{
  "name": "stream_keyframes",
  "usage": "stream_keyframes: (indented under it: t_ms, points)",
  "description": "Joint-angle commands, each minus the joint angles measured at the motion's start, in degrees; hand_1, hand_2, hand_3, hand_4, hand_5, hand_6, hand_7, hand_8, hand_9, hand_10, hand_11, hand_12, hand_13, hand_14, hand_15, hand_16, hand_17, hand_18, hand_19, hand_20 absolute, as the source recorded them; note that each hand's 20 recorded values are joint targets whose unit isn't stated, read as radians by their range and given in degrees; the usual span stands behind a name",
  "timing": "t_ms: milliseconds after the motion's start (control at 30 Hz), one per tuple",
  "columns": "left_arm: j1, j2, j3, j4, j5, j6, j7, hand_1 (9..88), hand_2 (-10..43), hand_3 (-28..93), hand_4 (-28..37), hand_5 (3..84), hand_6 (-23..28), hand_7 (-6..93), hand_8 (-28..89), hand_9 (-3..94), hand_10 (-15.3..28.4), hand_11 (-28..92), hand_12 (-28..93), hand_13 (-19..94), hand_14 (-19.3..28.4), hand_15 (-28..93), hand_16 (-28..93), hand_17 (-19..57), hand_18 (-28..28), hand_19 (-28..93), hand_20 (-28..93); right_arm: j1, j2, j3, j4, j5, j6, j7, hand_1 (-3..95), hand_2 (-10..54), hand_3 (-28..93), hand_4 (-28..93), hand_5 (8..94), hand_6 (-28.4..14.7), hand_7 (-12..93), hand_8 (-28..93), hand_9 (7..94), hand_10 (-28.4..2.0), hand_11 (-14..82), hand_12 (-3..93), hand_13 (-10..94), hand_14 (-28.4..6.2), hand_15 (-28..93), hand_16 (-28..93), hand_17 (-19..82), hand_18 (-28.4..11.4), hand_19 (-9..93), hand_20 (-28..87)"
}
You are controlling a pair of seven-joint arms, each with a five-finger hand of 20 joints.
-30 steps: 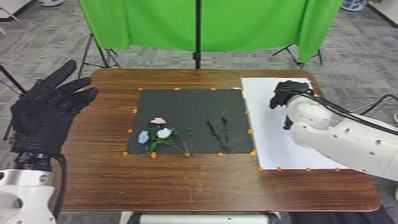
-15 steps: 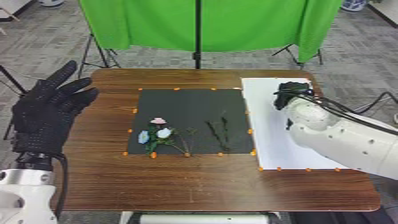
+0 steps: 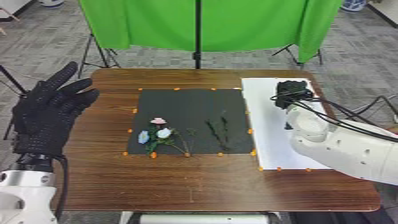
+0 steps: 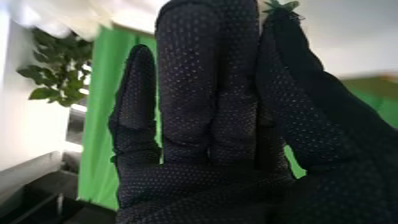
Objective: Arrange flowers
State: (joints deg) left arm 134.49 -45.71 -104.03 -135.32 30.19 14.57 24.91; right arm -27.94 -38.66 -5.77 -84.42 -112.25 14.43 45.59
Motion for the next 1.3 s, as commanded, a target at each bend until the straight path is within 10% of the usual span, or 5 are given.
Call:
stream_keyframes:
  t_ms: [33, 433, 1300]
  points:
    - [-0.3, 0.77, -0.38, -0.45, 1.00, -1.25, -0.63, 19.3, 6.5, 76, -28.3, 34.5, 8.7, 11.5, -8, 31.8, 20.1, 30, 12, 23, 28.3, 61, -12, -6.6, 22.6, 59, 34, 5.2, -2.5, -3.0, -8.4, -3.6, 8.7, -4.0, 52.7, -9.5, 71, -28, 80.0, 4.8, 30, 0, 92.6, -4.2, 10.1, 30.7, 77, -1.6, 52, 27, 26, -15.5, 79, 24]
    - [-6.4, 2.18, 1.34, 0.98, 1.44, -2.82, -4.25, 19.2, 6.3, 76, -28.3, 34.1, 8.4, 11.4, -8, 31.7, 20.0, 30, 12, 23, 28.4, 61, -12, -6.5, 22.6, 59, 34, 8.0, -14.4, -7.9, -12.9, -2.1, 8.4, -7.1, 51.6, -9.5, 73, -28, 80.1, 4.9, 30, 0, 92.4, -4.1, 10.2, 31.3, 77, -1.9, 54, 27, 25, -15.3, 79, 24]
    - [-7.9, 2.53, 2.75, 1.64, 1.21, -3.43, -4.41, 19.3, 6.1, 76, -28.3, 34.2, 8.5, 11.4, -8, 31.7, 20.1, 29, 12, 23, 28.4, 61, -12, -6.4, 22.7, 59, 34, 10.4, -21.4, -15.7, -10.3, -0.1, 7.4, -3.3, 50.9, -9.5, 73, -28, 79.2, 5.2, 31, 0, 92.0, -4.3, 11.5, 31.6, 76, -2.6, 56, 26, 24, -15.4, 78, 25]
